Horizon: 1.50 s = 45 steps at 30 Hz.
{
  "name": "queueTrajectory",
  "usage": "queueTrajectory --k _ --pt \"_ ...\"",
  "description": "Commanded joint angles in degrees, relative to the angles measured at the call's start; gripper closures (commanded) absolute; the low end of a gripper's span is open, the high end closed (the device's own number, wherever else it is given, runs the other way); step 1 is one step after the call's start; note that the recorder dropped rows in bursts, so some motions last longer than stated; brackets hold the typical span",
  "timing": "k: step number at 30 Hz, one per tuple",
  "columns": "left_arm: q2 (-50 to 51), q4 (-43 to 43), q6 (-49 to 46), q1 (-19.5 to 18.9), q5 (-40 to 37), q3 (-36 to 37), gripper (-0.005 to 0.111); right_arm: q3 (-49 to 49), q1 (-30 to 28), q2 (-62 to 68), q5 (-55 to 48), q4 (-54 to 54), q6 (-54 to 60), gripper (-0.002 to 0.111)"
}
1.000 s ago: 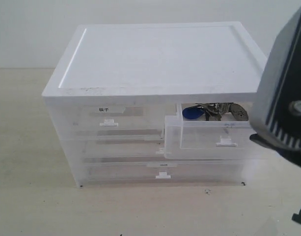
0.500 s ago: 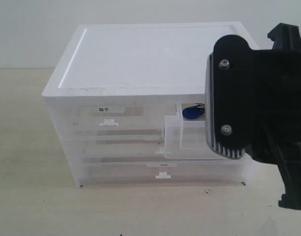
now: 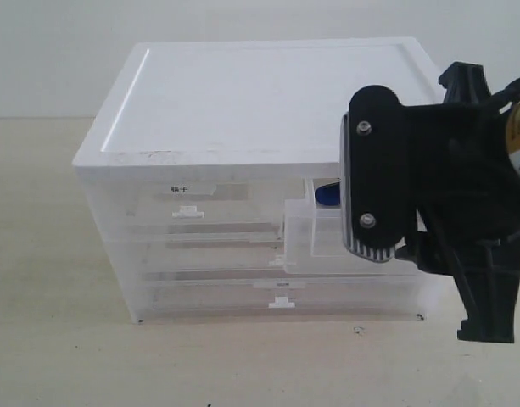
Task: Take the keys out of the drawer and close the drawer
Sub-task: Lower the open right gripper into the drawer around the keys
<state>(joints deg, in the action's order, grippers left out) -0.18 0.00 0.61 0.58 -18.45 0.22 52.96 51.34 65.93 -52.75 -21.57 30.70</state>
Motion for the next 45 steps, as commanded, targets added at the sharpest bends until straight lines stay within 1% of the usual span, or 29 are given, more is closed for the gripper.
queueTrajectory --k 1,6,7,10,11,12,21,26,28,31,39,43,45 --pt "0.18 0.00 -0.19 -0.01 0.66 -0.22 0.102 -0.45 -0.54 2.84 0.79 -0.04 -2.09 0.062" --pt "0.18 0.00 -0.19 -0.01 0.66 -0.22 0.102 -0.45 -0.54 4.03 1.17 -0.04 -2.09 0.069" --pt "0.18 0.00 -0.19 -0.01 0.66 -0.22 0.102 -0.45 -0.54 3.91 1.32 -0.04 -2.09 0.073" --pt "0.18 0.00 -0.19 -0.01 0.66 -0.22 0.102 -0.45 -0.54 3.27 1.07 -0.04 -2.09 0.094" --pt "0.18 0.00 -0.19 -0.01 0.66 -0.22 0.102 -0.45 -0.54 2.74 1.07 -0.04 -1.53 0.105" --pt "0.18 0.00 -0.19 -0.01 0.66 -0.22 0.102 -0.45 -0.54 2.51 1.07 -0.04 -1.21 0.108" --pt "0.18 0.00 -0.19 -0.01 0.66 -0.22 0.102 -0.32 -0.54 -0.92 -0.57 0.71 1.85 0.108" --pt "0.18 0.00 -0.19 -0.01 0.66 -0.22 0.102 -0.32 -0.54 -1.68 -3.90 8.68 8.63 0.108" --pt "0.18 0.00 -0.19 -0.01 0.66 -0.22 0.102 -0.32 -0.54 -1.68 -4.46 10.18 10.63 0.108" --pt "0.18 0.00 -0.19 -0.01 0.66 -0.22 0.102 -0.32 -0.54 -1.68 -4.73 11.17 10.75 0.108" --pt "0.18 0.00 -0.19 -0.01 0.66 -0.22 0.102 -0.32 -0.54 -1.68 -7.35 18.23 10.75 0.108" --pt "0.18 0.00 -0.19 -0.01 0.66 -0.22 0.102 -0.32 -0.54 -1.98 -7.46 18.60 10.75 0.108" --pt "0.18 0.00 -0.19 -0.01 0.66 -0.22 0.102 -0.32 -0.54 -1.98 -7.77 18.60 10.63 0.106"
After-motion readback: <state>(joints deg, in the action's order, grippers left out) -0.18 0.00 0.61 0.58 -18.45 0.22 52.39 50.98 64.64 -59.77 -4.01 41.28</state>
